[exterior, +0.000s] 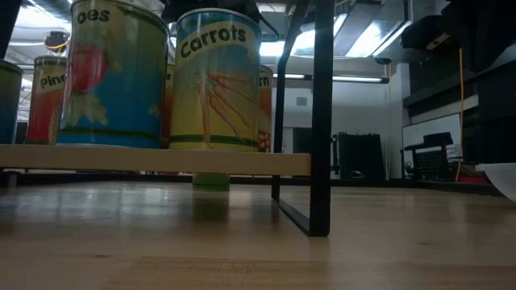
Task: Pick and place cans onto a shelf
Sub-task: Put the orange can on the shelf
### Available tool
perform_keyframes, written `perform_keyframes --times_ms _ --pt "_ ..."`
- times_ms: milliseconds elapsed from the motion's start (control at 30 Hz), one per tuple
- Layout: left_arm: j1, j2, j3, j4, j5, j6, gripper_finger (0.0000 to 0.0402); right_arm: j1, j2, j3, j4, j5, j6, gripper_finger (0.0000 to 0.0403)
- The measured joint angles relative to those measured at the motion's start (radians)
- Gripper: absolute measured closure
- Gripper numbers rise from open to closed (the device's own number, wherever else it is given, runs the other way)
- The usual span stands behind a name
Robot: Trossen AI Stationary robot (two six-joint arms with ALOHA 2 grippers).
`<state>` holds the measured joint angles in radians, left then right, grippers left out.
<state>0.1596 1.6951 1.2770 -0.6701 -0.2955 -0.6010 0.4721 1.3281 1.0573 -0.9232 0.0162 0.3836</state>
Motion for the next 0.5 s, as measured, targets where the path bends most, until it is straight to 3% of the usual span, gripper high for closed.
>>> perform_keyframes --times_ms 500 --pt "-0.022 0.014 0.000 0.002 -0.018 -0.022 0.0289 0.000 0.000 0.000 0.017 0.000 0.000 0.0373"
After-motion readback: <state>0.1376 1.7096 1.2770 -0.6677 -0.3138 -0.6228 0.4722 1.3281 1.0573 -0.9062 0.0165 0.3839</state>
